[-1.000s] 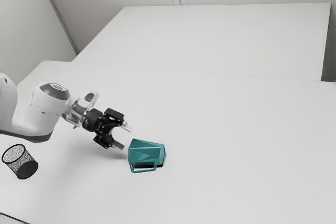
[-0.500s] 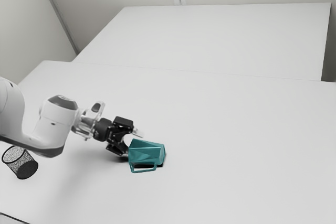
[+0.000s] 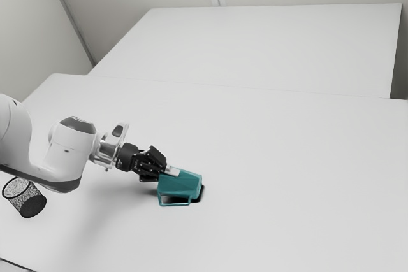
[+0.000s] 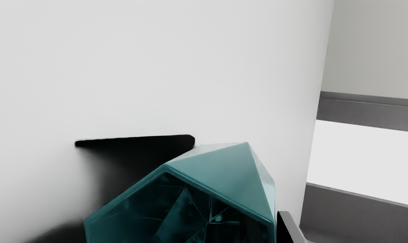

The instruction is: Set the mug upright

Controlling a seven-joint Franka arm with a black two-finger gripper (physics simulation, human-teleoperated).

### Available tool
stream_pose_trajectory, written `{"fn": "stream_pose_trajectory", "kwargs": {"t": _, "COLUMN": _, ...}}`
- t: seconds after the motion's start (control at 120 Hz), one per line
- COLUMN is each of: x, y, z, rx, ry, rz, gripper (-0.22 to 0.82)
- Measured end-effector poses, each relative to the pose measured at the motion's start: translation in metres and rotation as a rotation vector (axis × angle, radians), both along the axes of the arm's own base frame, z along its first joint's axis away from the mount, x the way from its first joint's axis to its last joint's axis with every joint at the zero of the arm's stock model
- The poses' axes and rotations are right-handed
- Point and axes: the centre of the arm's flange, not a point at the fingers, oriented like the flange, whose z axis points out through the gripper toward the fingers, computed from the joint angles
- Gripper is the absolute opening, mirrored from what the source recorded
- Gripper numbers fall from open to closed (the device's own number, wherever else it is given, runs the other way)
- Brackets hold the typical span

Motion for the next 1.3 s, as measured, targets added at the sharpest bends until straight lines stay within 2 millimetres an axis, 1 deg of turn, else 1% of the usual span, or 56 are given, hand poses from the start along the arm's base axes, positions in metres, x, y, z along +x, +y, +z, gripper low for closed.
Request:
{"fn": "stream_pose_trajectory", "kwargs": {"t": 0.167, "x": 0.001, "y": -0.001, "z": 0.000, "rx": 0.005, "ry": -0.006, "rz": -0.005, "gripper": -0.15}}
{"fn": "stream_pose_trajectory", "kwargs": {"t": 0.233, "x": 0.005, "y": -0.001, "z": 0.009, "rx": 0.009, "ry": -0.025, "rz": -0.011, "gripper": -0.16}}
{"fn": "stream_pose_trajectory", "kwargs": {"t": 0.275, "x": 0.014, "y": -0.002, "z": 0.024, "rx": 0.019, "ry": -0.059, "rz": -0.022, "gripper": -0.16}}
{"fn": "stream_pose_trajectory", "kwargs": {"t": 0.333, "x": 0.030, "y": -0.005, "z": 0.053, "rx": 0.047, "ry": -0.117, "rz": -0.054, "gripper": -0.17}}
{"fn": "stream_pose_trajectory", "kwargs": {"t": 0.425, "x": 0.062, "y": -0.009, "z": 0.111, "rx": 0.125, "ry": -0.220, "rz": -0.127, "gripper": -0.17}}
{"fn": "stream_pose_trajectory", "kwargs": {"t": 0.475, "x": 0.081, "y": -0.010, "z": 0.146, "rx": 0.203, "ry": -0.276, "rz": -0.187, "gripper": -0.17}}
{"fn": "stream_pose_trajectory", "kwargs": {"t": 0.517, "x": 0.094, "y": -0.011, "z": 0.169, "rx": 0.283, "ry": -0.308, "rz": -0.243, "gripper": -0.18}}
{"fn": "stream_pose_trajectory", "kwargs": {"t": 0.567, "x": 0.107, "y": -0.010, "z": 0.187, "rx": 0.393, "ry": -0.327, "rz": -0.313, "gripper": -0.18}}
{"fn": "stream_pose_trajectory", "kwargs": {"t": 0.583, "x": 0.114, "y": -0.010, "z": 0.192, "rx": 0.438, "ry": -0.333, "rz": -0.340, "gripper": -0.18}}
{"fn": "stream_pose_trajectory", "kwargs": {"t": 0.642, "x": 0.137, "y": -0.008, "z": 0.204, "rx": 0.599, "ry": -0.338, "rz": -0.433, "gripper": -0.18}}
{"fn": "stream_pose_trajectory", "kwargs": {"t": 0.692, "x": 0.152, "y": -0.012, "z": 0.202, "rx": 0.709, "ry": -0.324, "rz": -0.501, "gripper": -0.18}}
{"fn": "stream_pose_trajectory", "kwargs": {"t": 0.742, "x": 0.168, "y": -0.021, "z": 0.193, "rx": 0.805, "ry": -0.304, "rz": -0.567, "gripper": -0.18}}
{"fn": "stream_pose_trajectory", "kwargs": {"t": 0.8, "x": 0.181, "y": -0.036, "z": 0.174, "rx": 0.893, "ry": -0.272, "rz": -0.633, "gripper": -0.18}}
{"fn": "stream_pose_trajectory", "kwargs": {"t": 0.85, "x": 0.188, "y": -0.041, "z": 0.153, "rx": 0.942, "ry": -0.240, "rz": -0.657, "gripper": -0.18}}
{"fn": "stream_pose_trajectory", "kwargs": {"t": 0.917, "x": 0.194, "y": -0.050, "z": 0.127, "rx": 0.983, "ry": -0.205, "rz": -0.674, "gripper": -0.18}}
{"fn": "stream_pose_trajectory", "kwargs": {"t": 0.958, "x": 0.196, "y": -0.053, "z": 0.116, "rx": 1.001, "ry": -0.187, "rz": -0.673, "gripper": -0.18}}
{"fn": "stream_pose_trajectory", "kwargs": {"t": 1.0, "x": 0.197, "y": -0.057, "z": 0.110, "rx": 1.016, "ry": -0.174, "rz": -0.667, "gripper": -0.18}}
{"fn": "stream_pose_trajectory", "kwargs": {"t": 1.142, "x": 0.195, "y": -0.060, "z": 0.098, "rx": 1.041, "ry": -0.130, "rz": -0.627, "gripper": -0.18}}
{"fn": "stream_pose_trajectory", "kwargs": {"t": 1.158, "x": 0.194, "y": -0.060, "z": 0.097, "rx": 1.042, "ry": -0.125, "rz": -0.622, "gripper": -0.16}}
{"fn": "stream_pose_trajectory", "kwargs": {"t": 1.3, "x": 0.194, "y": -0.063, "z": 0.090, "rx": 1.047, "ry": -0.088, "rz": -0.578, "gripper": 0.16}}
